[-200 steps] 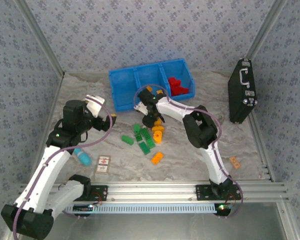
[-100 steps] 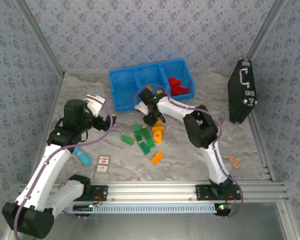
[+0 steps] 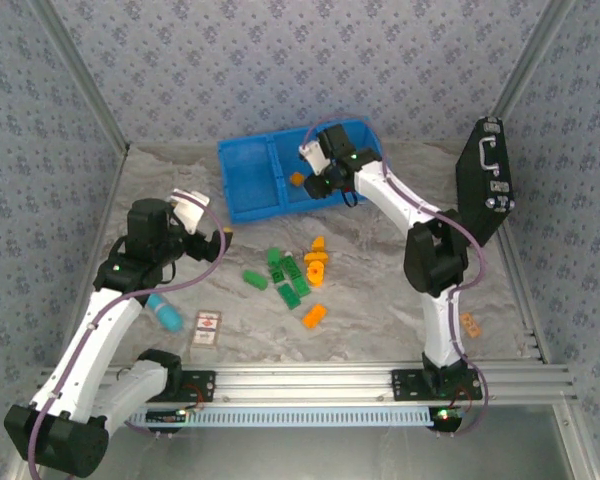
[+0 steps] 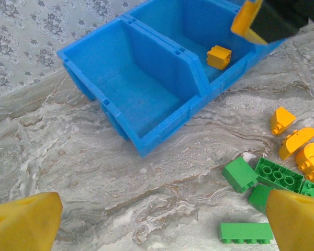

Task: Sort the legos into containers by color
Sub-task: Place the lego in the container, then pick up the lego from the center of the table.

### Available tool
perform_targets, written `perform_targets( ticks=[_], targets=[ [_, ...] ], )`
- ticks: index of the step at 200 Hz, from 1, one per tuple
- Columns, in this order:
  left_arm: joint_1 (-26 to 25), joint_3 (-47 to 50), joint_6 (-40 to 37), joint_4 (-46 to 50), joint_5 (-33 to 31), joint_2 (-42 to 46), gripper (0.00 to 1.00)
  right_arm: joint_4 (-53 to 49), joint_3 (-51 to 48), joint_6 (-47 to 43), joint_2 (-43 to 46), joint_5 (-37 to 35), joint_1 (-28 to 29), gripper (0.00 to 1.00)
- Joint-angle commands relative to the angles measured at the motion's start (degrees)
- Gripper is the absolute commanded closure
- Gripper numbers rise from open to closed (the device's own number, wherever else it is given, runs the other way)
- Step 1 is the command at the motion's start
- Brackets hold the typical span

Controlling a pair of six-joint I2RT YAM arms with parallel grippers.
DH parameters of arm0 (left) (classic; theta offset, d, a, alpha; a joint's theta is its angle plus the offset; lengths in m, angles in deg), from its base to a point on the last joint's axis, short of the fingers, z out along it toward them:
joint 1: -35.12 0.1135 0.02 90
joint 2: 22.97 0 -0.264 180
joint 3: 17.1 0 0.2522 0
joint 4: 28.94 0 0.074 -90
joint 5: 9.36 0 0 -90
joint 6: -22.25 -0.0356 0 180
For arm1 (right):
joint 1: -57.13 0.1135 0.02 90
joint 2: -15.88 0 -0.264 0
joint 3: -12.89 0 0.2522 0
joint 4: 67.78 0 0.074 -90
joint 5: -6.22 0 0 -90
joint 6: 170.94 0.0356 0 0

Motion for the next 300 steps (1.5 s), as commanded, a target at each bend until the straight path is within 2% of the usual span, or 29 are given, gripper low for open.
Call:
perform_targets(
  ticks=[1, 39, 78, 111, 168, 199, 229, 271, 300],
  targets=[
    [0.6, -1.8, -0.2, 0.3, 0.7, 0.2, 0.0, 0.0, 7.7, 4.2, -5.8, -2.0, 0.2, 0.69],
    [0.9, -2.0, -0.3, 0.6, 0.6, -0.3, 0.0, -7.7, 26.7, 8.7, -18.3, -3.1, 0.0, 0.65],
    [1.0, -1.9, -0.2, 0.3, 0.6, 0.1, 0.0, -7.9, 28.6, 11.7, -20.7, -2.9, -0.5, 0.56],
    [1.0, -2.2, 0.1, 0.6, 1.1, 0.3, 0.0, -4.6, 21.7, 13.2, -15.5, -3.3, -0.8, 0.46],
    [1.0, -1.0, 0.4, 0.0, 0.8, 2.7, 0.0, -3.3, 7.2, 18.1, -3.2, -4.2, 0.8, 0.45],
    [1.0, -1.0, 0.8, 0.3, -0.1, 3.0, 0.0, -5.0, -0.3, 24.6, 3.1, -7.8, 2.9, 0.38],
    [0.9, -1.4, 1.1, 0.8, -0.4, 2.9, 0.0, -3.5, -9.4, 30.7, 7.1, -8.2, 3.6, 0.32],
    [1.0, -1.2, 1.2, 0.7, 0.0, 3.5, 0.0, -2.4, -19.2, 35.3, 10.2, -8.2, 4.8, 0.29],
    [1.0, -1.3, 1.3, 1.0, 0.1, 3.0, 0.0, 0.3, -25.5, 38.3, 12.0, -5.3, 5.5, 0.27]
  ],
)
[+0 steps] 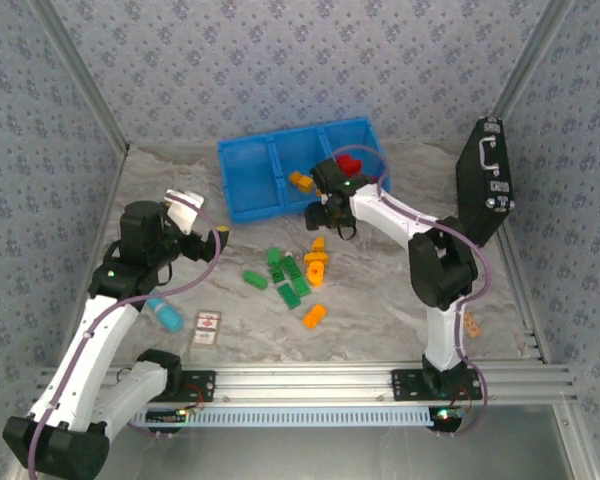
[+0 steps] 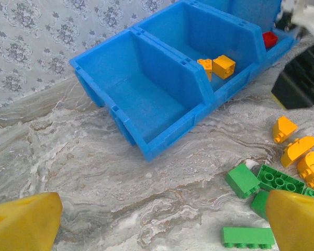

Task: Sort the legos into containers by color
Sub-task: Pick up the lego from the center of the table.

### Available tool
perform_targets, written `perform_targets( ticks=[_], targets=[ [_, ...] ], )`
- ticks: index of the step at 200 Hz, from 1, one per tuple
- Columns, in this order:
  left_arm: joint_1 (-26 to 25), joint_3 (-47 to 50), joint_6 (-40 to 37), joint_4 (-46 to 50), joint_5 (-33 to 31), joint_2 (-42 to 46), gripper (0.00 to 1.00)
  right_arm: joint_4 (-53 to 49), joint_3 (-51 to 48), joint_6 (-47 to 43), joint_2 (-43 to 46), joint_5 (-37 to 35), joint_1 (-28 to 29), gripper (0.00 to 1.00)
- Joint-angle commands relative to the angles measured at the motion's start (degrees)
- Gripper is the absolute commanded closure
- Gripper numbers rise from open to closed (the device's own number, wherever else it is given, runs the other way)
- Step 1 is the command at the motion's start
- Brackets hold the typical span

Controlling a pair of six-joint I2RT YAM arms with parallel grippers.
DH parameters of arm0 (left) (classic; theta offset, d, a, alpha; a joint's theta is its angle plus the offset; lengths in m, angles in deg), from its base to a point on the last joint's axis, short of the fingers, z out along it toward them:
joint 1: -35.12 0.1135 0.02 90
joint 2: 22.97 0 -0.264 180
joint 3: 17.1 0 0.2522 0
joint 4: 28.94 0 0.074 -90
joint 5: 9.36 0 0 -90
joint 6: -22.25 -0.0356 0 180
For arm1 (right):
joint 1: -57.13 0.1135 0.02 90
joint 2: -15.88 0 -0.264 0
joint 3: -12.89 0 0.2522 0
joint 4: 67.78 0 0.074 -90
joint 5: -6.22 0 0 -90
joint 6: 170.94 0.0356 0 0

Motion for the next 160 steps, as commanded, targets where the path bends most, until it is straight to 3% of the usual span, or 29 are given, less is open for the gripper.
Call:
perform_targets(
  ticks=[1, 94, 160],
  targets=[
    [0.2, -1.3, 0.8, 0.9, 0.2, 0.7, 0.0, 2.1, -3.8, 4.6, 3.9, 1.6, 1.0, 0.27],
    [0.2, -1.3, 0.8, 1.2, 0.3, -0.2, 0.0, 4.3, -6.4, 5.7, -1.0, 3.8, 2.1, 0.26],
    [0.2, -1.5, 0.9, 1.6, 0.4, -0.8, 0.0, 4.3, -4.2, 3.6, -6.3, 4.8, 1.3, 0.42]
  ],
)
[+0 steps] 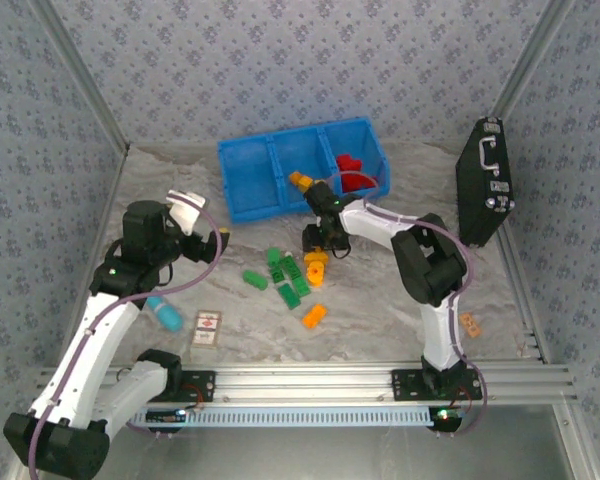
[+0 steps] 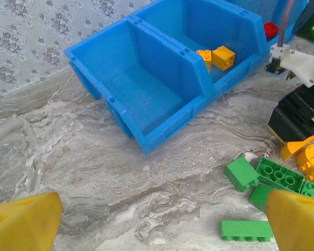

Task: Sort the legos into containers by color
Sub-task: Pick up the lego from the center of the table, then place the lego in the container.

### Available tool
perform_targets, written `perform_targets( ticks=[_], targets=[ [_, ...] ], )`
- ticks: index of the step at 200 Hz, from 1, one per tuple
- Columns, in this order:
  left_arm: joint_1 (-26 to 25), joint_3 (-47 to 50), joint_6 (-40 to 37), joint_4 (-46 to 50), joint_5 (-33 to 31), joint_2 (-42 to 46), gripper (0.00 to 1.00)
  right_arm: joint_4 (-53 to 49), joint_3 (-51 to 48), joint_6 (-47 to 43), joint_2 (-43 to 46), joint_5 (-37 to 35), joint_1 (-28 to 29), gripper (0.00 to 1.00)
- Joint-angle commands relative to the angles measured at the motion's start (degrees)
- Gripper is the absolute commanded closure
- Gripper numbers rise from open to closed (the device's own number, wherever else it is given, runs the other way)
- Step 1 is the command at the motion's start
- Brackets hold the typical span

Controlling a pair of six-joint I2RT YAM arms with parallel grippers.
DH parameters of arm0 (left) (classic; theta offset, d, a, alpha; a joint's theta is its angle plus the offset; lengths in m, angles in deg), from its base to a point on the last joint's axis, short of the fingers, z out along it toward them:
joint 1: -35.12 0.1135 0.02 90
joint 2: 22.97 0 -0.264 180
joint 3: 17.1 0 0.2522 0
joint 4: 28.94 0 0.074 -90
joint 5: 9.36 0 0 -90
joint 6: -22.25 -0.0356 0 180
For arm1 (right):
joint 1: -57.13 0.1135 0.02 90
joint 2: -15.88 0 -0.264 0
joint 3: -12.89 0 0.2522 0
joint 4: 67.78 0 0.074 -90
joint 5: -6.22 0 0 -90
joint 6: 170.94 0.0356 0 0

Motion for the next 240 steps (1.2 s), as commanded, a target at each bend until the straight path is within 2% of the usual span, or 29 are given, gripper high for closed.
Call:
perform_targets(
  ticks=[1, 50, 84, 104, 154, 223, 240],
  targets=[
    [0.2, -1.5, 0.8, 0.5, 0.4, 0.1, 0.0, -0.6, 2.0, -0.5, -1.7, 0.8, -0.7, 0.43],
    [0.2, -1.5, 0.7, 0.5, 0.3, -0.3, 0.0, -0.6, 2.7, -2.0, -2.7, 0.6, -1.4, 0.63],
    [0.2, -1.5, 0.6, 0.6, 0.3, -0.7, 0.0, -2.9, 4.6, -4.6, -2.1, -0.7, -2.4, 0.69],
    [0.2, -1.5, 0.5, 0.7, 0.3, -1.0, 0.0, -5.7, 8.5, -6.2, -1.7, -1.3, -3.2, 0.7],
    [0.3, -1.8, 0.3, 1.0, 0.0, -2.0, 0.0, -12.9, 25.8, -11.3, -4.2, -2.0, -4.7, 0.7],
    [0.6, -1.5, -0.3, 0.9, -2.3, -2.8, 0.0, -18.3, 54.2, -15.4, -21.1, -1.0, -7.1, 0.66],
    [0.7, -1.5, -0.3, 0.7, -2.7, -3.0, 0.0, -19.8, 61.1, -14.7, -25.9, 0.3, -8.0, 0.61]
  ],
)
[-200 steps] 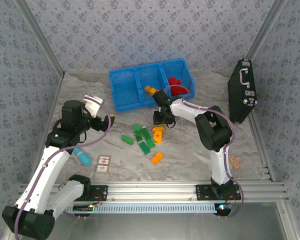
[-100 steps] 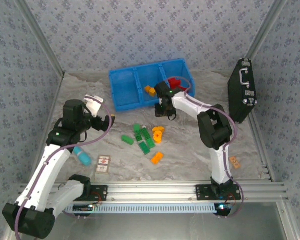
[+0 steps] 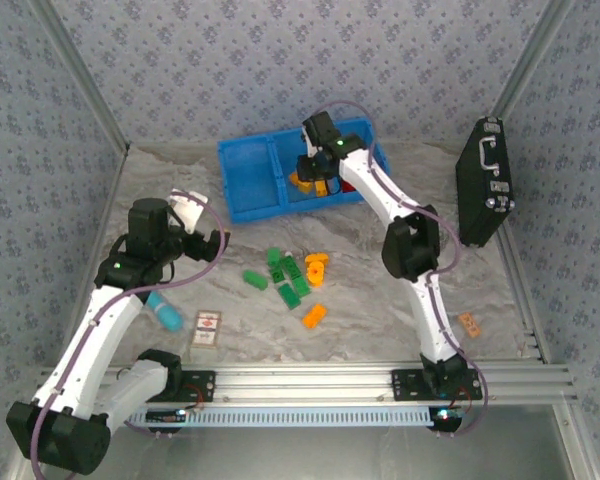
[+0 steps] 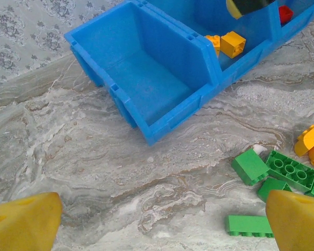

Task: Sort the legos into containers by color
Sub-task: Place the lego in the container, then pick up the lego from the center of the table.

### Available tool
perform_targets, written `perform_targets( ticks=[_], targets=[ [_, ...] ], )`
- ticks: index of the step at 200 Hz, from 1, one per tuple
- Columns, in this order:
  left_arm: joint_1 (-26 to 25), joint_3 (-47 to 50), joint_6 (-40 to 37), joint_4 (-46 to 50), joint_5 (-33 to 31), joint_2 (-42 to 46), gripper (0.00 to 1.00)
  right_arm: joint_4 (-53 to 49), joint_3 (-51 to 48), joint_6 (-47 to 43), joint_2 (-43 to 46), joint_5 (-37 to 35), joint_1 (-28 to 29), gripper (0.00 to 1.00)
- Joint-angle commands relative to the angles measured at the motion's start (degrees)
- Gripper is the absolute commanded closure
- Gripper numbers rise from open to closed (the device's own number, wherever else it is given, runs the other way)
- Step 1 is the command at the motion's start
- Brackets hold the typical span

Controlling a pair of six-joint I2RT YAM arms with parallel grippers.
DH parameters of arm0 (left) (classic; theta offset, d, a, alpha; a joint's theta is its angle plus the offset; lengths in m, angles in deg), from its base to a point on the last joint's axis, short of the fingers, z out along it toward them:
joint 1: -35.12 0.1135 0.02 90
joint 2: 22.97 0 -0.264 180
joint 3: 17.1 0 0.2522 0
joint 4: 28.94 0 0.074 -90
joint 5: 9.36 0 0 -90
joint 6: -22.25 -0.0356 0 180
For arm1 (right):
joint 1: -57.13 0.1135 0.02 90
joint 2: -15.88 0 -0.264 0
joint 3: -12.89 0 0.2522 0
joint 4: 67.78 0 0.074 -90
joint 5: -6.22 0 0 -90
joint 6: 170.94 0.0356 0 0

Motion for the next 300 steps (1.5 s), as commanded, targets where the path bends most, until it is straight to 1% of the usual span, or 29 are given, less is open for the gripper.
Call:
perform_targets(
  ticks=[1, 15, 37, 49, 60, 74, 114, 126, 147, 169, 183, 201, 214, 234, 300],
  targets=[
    [0.7, -1.5, -0.3, 0.5, -1.1, -0.4, 0.0, -5.3, 8.7, -0.8, -6.6, 1.2, -1.6, 0.61],
    [1.0, -1.4, -0.1, 0.3, -1.5, -0.6, 0.0, -5.6, 11.9, -0.6, -8.9, 2.5, -1.8, 0.53],
    [1.7, -1.5, 0.2, 0.1, -1.3, -0.9, 0.0, -4.8, 11.9, -0.5, -8.9, 3.7, -1.8, 0.4],
    [2.0, -1.6, 0.4, -0.1, -0.8, -1.0, 0.0, -5.0, 11.5, -0.6, -8.2, 3.9, -1.8, 0.37],
    [2.1, -1.8, 0.7, -0.2, -0.6, -1.5, 0.0, -5.0, 10.3, -0.6, -6.9, 3.9, -1.7, 0.36],
    [2.1, -2.0, 0.7, 0.3, -0.3, -2.0, 0.0, -3.8, 6.4, -0.8, -3.8, 3.8, -1.5, 0.36],
    [2.1, -2.3, 0.9, 0.5, 0.4, -1.1, 0.0, -0.7, -8.1, -1.2, 7.3, 3.0, 0.7, 0.36],
    [2.1, -1.8, 0.9, 0.0, 0.5, -0.6, 0.0, 0.4, -14.8, -0.7, 11.3, 3.1, 1.5, 0.35],
    [2.1, -1.7, 1.1, 0.1, 0.3, -0.3, 0.0, 4.0, -28.8, 2.1, 19.3, 3.7, 3.2, 0.18],
    [2.1, -2.1, 1.5, 0.2, 0.8, -0.3, 0.0, 7.2, -40.3, 6.5, 25.9, 3.5, 4.8, 0.09],
    [2.1, -2.3, 1.8, 0.3, 1.0, -0.3, 0.0, 9.9, -46.4, 8.9, 28.9, 4.3, 6.1, 0.0],
    [2.1, -2.7, 2.1, 0.9, 1.0, -0.7, 0.0, 9.9, -50.1, 10.6, 30.2, 3.0, 7.9, 0.0],
    [2.1, -2.9, 2.3, 1.4, 1.1, -1.0, 0.0, 9.1, -51.6, 11.8, 30.5, 0.4, 9.1, 0.0],
    [2.1, -3.1, 2.5, 1.6, 1.4, -1.0, 0.0, 9.1, -53.5, 13.2, 30.5, -1.1, 10.4, 0.0],
    [2.1, -2.9, 2.7, 1.3, 1.3, 0.1, 0.0, 9.6, -55.0, 15.2, 26.5, -3.0, 12.2, 0.0]
  ],
)
